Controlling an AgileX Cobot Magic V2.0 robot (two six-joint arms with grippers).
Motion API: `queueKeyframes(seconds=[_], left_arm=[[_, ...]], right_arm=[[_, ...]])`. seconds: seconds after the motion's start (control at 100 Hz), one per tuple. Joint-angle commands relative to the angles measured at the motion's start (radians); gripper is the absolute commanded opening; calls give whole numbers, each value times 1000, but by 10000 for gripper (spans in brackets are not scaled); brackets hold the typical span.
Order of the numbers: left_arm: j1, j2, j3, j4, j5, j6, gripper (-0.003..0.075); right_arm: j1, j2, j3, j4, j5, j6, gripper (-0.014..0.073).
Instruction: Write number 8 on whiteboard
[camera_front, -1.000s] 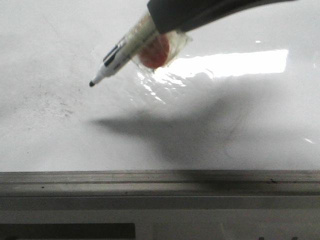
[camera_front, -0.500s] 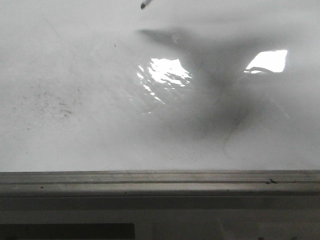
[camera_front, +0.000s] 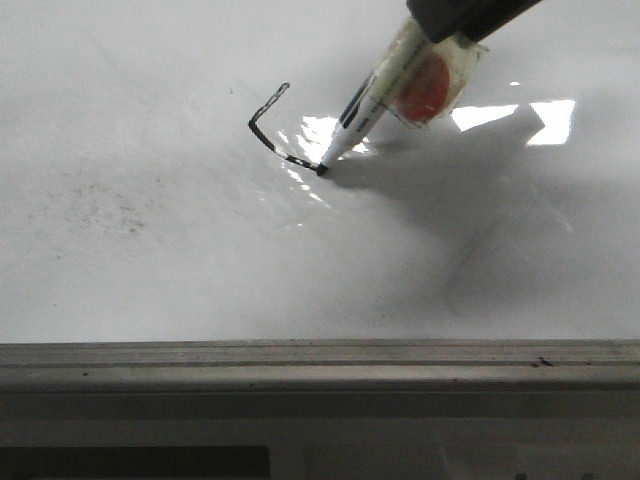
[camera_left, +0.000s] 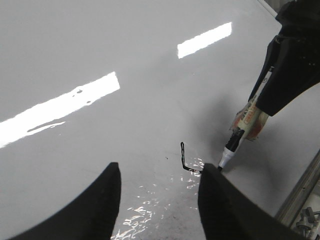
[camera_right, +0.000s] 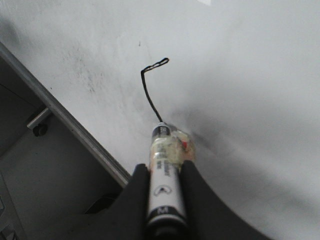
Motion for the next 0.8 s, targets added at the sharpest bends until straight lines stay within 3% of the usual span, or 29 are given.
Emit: queueKeyframes(seconds=[0.0,0.21,0.35,0.52,0.79], left_arm=[[-6,5,-32,-13,-56,-9,335],[-6,5,-32,-13,-56,-9,335],[-6,5,-32,-13,-56,-9,335],[-6,5,-32,-13,-56,-9,335],[-6,5,-32,-13,-56,-9,335]], right_arm=[[12,14,-21,-11,-39,3,-43],[82,49,-23,-20,-221,44,-43],[36,-10,-23,-159,-209,139,-43],[7,-16,-23,-164,-221,139,-43],[67,-10,-23,-162,-264,139,-43]])
